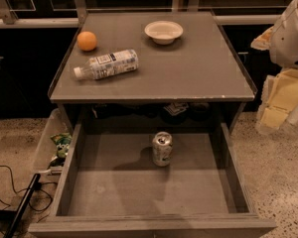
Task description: Pick 7up can from top drawer and place on counter
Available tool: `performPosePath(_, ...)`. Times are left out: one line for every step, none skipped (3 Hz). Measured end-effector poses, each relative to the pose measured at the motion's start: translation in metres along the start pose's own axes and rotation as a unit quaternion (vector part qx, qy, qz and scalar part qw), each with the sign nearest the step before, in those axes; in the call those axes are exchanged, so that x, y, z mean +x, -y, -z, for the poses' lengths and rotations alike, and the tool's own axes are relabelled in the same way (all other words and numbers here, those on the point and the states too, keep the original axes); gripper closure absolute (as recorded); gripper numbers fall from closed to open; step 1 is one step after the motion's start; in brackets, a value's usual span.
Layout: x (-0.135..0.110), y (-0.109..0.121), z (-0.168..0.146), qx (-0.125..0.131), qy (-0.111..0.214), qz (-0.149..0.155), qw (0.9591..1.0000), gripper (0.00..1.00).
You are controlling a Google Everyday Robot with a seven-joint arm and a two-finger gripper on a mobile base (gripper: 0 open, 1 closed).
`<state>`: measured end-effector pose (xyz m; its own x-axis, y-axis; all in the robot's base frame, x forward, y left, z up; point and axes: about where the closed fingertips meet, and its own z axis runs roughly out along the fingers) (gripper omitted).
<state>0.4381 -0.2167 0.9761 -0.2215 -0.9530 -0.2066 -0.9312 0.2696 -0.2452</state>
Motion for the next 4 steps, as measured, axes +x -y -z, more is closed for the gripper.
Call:
performPosePath(0.0,0.0,0.0,0.0,0.0,0.0,1.0,0.0)
performPosePath(0.003,-0.007,-0.017,-0.008,0.003,-0.004,1.0,0.0)
performPosePath(0.006,-0.027,-0.069,-0.045,0.021,-0.008,0.9987,0.0)
performPosePath(0.012,-0.057,-0.146,-0.086,0.052,-0.017,0.9948,0.0)
